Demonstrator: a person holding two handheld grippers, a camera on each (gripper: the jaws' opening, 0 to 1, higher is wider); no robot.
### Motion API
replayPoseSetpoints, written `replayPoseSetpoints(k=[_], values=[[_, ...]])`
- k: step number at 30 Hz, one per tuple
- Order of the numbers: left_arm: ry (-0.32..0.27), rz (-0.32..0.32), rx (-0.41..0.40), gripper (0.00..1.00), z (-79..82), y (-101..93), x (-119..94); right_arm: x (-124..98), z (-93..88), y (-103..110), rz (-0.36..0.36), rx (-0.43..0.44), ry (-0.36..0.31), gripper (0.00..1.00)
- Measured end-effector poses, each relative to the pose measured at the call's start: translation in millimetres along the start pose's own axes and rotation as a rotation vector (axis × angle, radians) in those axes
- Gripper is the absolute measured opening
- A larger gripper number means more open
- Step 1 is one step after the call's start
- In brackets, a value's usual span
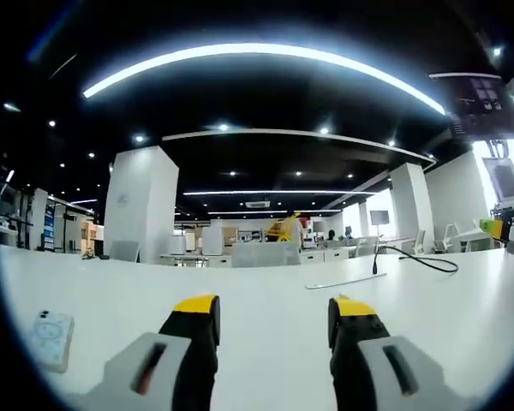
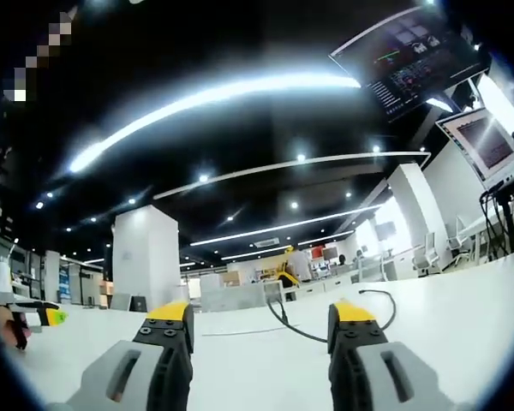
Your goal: Locate the USB plug end of the data cable currently connected to the USB port on the desk. Grip the plug, withdraw it from the port, and place it onto the desktop.
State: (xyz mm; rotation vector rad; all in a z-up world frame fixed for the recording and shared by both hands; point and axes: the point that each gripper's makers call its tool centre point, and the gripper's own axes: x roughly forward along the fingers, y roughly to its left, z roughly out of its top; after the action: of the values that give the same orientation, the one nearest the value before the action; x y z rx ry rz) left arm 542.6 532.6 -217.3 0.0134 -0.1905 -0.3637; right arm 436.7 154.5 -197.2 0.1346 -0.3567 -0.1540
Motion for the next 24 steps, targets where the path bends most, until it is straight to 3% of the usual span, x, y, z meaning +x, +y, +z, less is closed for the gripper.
replayPoseSetpoints(k=[5, 16, 24], values=[[0.001, -0.003, 0.01, 0.52, -0.1, -1.1, -0.3, -0.1, 0.0, 1.0, -0.004, -0.023, 0.003, 0.64], [0.014, -0.004, -0.004, 0.53, -3.1, -0.7, 1.0, 0.2, -1.1, -3.4, -0.012, 0.018, 0.003, 0.64], [0.017, -0.008, -0.009, 0.54, -3.7, -1.9, 1.6, 0.6, -1.3, -2.3, -0.016, -0.016, 0.009, 0.63]])
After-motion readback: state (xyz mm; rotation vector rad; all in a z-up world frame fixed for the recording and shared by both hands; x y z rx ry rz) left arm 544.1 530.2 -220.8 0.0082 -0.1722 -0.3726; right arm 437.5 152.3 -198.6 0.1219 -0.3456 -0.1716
